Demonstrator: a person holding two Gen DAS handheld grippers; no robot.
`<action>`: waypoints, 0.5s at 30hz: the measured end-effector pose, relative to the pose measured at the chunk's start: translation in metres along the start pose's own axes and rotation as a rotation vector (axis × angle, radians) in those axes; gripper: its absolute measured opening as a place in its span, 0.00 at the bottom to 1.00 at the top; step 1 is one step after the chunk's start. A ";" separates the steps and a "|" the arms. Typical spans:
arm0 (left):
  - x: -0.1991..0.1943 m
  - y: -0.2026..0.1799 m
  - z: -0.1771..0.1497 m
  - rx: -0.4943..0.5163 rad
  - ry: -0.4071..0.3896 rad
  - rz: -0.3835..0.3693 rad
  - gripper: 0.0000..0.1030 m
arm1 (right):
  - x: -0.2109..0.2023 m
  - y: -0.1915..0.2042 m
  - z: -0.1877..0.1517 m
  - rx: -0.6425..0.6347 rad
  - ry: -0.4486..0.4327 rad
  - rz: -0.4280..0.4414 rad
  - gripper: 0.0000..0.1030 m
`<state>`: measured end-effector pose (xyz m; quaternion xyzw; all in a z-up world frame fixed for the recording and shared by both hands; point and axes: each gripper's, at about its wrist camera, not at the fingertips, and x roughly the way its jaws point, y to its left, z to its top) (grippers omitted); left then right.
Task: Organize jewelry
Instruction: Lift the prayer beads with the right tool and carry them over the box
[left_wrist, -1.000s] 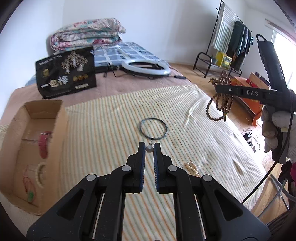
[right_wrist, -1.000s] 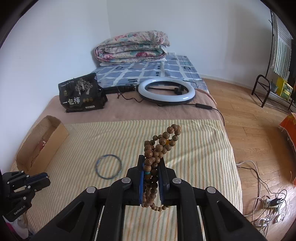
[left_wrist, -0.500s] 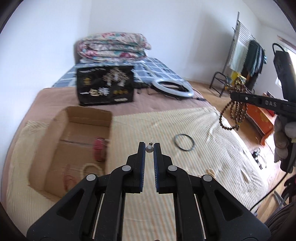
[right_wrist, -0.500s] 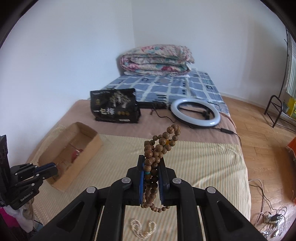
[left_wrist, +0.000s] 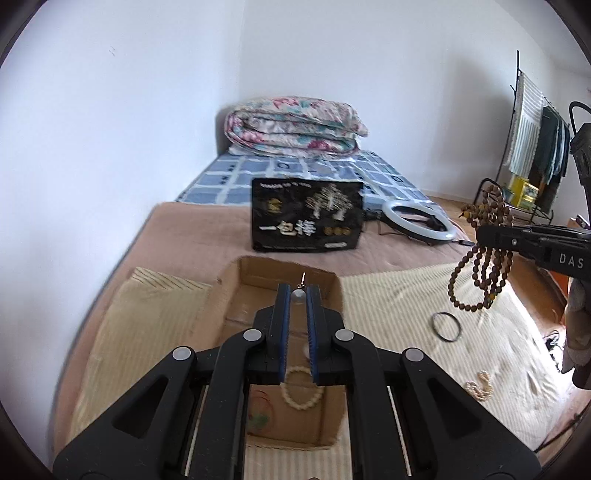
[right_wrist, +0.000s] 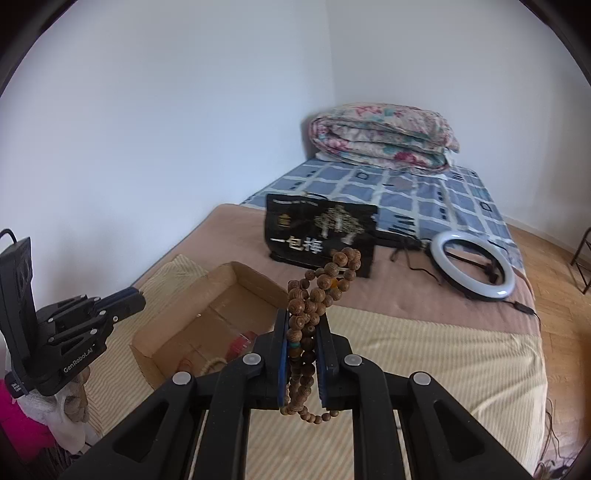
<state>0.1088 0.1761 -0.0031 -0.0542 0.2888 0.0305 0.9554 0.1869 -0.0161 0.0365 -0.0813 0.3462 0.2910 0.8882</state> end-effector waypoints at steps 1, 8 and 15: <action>0.000 0.005 0.002 0.003 -0.007 0.016 0.06 | 0.005 0.006 0.003 -0.004 -0.001 0.011 0.10; 0.004 0.031 0.006 -0.003 -0.013 0.063 0.06 | 0.042 0.038 0.022 -0.024 -0.005 0.067 0.10; 0.019 0.042 0.003 -0.002 0.005 0.081 0.06 | 0.083 0.054 0.031 -0.012 0.001 0.106 0.10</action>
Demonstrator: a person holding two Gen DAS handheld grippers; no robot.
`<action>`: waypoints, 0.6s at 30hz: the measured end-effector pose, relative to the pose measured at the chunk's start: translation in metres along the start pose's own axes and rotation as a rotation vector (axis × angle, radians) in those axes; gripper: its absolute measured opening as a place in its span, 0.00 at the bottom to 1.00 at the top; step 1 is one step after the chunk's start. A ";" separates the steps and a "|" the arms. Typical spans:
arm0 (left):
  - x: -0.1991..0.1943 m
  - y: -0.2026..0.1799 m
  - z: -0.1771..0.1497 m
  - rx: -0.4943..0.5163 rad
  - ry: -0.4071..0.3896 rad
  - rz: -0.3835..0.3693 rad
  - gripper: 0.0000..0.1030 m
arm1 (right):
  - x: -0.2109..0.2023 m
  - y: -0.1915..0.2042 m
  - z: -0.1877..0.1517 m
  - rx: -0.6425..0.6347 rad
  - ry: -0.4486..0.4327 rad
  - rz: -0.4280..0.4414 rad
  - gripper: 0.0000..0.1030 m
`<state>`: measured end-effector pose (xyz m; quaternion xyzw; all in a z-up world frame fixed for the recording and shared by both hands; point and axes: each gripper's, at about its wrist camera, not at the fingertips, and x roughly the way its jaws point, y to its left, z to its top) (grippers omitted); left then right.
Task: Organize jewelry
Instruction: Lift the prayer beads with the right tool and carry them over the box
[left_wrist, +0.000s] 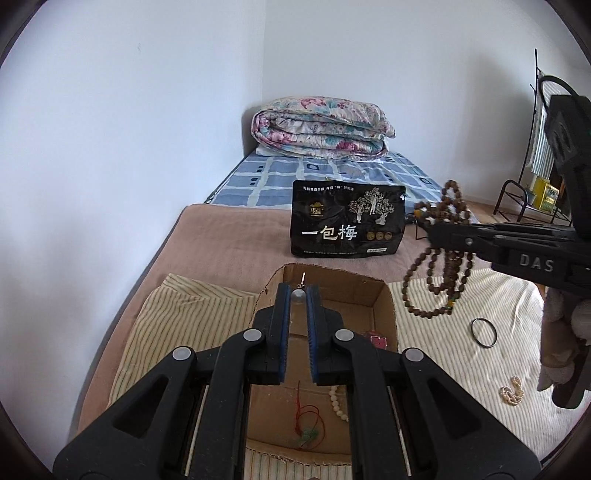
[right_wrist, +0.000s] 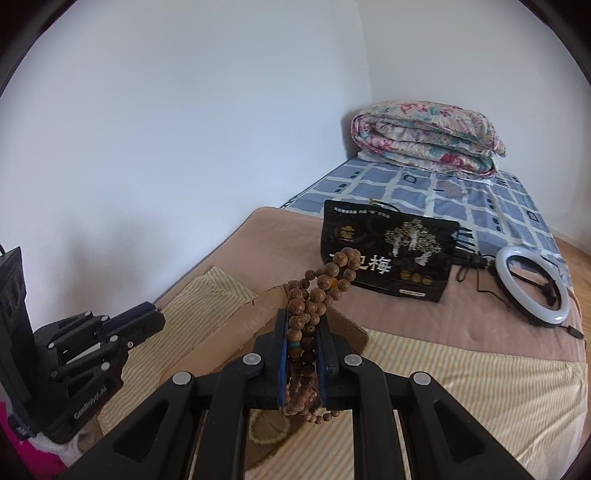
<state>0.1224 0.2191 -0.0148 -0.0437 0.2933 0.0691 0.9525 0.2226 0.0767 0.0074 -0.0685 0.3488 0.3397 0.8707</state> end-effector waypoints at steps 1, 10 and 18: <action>0.003 -0.001 -0.001 0.008 0.003 0.003 0.06 | 0.004 0.001 -0.001 0.002 -0.001 0.006 0.10; 0.024 -0.004 -0.006 0.020 0.043 0.006 0.06 | 0.047 -0.005 -0.001 0.041 0.031 0.059 0.10; 0.041 -0.006 -0.013 0.022 0.088 0.002 0.06 | 0.073 -0.004 -0.006 0.053 0.063 0.080 0.10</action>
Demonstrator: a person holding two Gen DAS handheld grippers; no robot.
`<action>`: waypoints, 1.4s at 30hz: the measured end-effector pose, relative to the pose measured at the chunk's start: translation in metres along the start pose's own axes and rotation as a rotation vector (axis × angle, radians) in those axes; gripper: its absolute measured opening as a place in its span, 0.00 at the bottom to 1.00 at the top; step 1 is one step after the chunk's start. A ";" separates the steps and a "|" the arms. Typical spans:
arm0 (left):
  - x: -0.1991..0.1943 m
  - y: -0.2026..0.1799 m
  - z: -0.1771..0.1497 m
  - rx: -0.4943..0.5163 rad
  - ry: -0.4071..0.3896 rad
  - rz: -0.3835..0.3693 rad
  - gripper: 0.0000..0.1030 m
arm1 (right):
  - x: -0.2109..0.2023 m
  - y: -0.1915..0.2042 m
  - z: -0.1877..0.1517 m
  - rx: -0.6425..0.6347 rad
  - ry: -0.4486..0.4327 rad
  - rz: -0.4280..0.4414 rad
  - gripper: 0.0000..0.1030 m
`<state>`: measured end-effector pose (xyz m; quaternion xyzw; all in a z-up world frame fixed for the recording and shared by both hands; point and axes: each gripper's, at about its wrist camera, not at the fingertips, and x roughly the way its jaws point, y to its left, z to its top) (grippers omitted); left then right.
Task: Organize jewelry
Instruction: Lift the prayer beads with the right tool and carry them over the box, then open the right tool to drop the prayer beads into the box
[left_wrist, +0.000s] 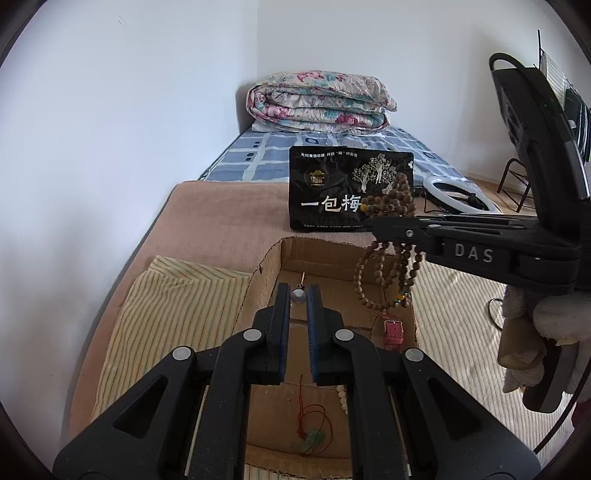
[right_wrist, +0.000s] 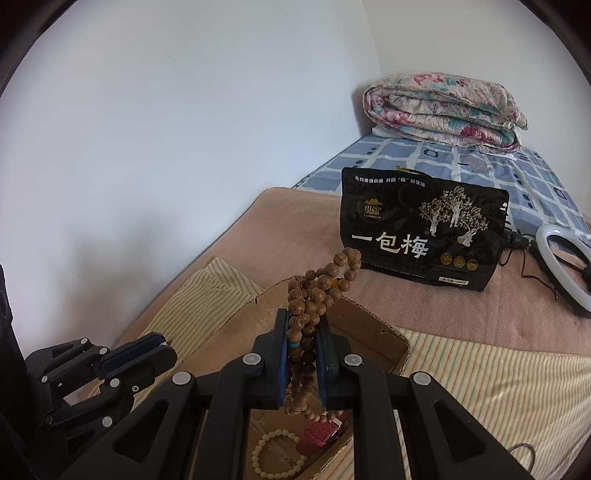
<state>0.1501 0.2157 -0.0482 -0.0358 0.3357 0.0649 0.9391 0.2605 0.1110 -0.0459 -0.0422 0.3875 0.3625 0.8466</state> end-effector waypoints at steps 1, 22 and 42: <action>0.001 -0.001 -0.001 0.003 0.002 0.000 0.07 | 0.002 0.000 0.000 0.003 0.004 0.004 0.10; 0.010 -0.006 -0.004 0.008 0.032 0.010 0.07 | 0.014 0.002 -0.003 -0.006 0.016 -0.006 0.25; -0.006 -0.009 0.000 -0.006 0.001 -0.002 0.52 | -0.014 0.002 0.006 0.001 -0.048 -0.102 0.75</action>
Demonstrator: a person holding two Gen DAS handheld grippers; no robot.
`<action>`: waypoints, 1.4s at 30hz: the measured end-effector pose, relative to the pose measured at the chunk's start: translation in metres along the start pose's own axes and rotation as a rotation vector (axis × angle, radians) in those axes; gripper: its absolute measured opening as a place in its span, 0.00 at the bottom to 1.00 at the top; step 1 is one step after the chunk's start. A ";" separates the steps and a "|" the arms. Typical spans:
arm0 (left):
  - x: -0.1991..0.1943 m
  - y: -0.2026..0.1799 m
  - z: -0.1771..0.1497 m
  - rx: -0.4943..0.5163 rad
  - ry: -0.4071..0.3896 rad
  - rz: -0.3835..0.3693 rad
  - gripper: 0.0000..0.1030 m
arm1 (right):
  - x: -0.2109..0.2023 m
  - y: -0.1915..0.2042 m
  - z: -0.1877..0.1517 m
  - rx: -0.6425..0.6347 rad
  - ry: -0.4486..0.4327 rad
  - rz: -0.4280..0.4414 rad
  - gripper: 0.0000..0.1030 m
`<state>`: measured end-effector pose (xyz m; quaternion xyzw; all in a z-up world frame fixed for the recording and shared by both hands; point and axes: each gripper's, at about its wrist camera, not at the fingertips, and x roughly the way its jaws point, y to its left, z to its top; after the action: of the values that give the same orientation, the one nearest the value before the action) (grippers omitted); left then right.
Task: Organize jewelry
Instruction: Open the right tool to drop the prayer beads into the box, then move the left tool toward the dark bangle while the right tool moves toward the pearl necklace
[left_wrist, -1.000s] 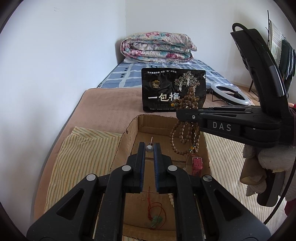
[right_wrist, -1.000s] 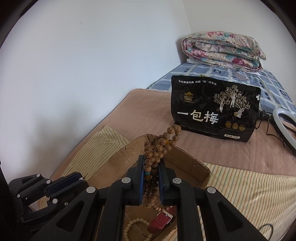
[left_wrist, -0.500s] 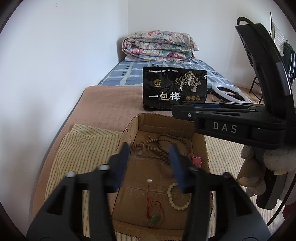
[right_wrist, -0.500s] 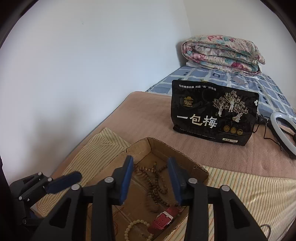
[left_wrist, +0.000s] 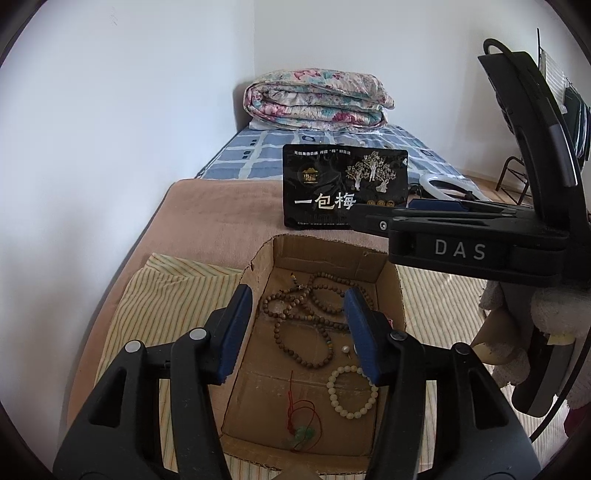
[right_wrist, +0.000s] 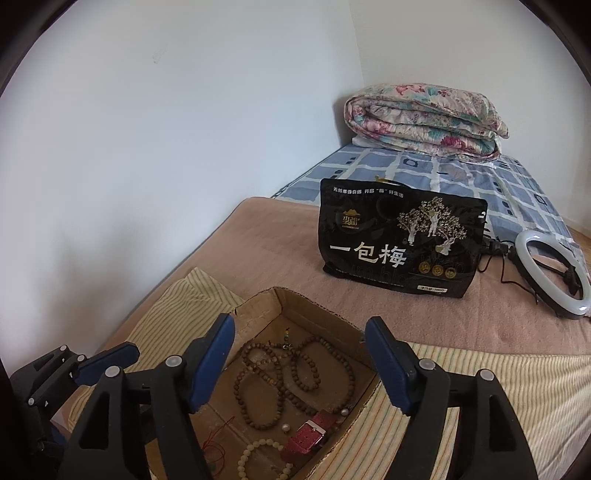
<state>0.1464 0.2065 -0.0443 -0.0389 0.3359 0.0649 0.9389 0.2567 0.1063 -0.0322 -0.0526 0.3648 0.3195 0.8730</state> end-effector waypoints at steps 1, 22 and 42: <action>-0.002 -0.001 0.000 0.001 -0.004 0.000 0.52 | -0.003 0.000 0.001 -0.002 -0.004 -0.003 0.76; -0.030 -0.025 0.011 0.010 -0.059 -0.027 0.52 | -0.090 -0.024 0.005 -0.027 -0.107 -0.077 1.00; -0.012 -0.115 0.016 0.084 -0.034 -0.211 0.52 | -0.218 -0.121 -0.078 0.019 -0.143 -0.288 1.00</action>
<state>0.1640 0.0931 -0.0206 -0.0336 0.3161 -0.0477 0.9469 0.1660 -0.1281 0.0403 -0.0734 0.2936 0.1906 0.9339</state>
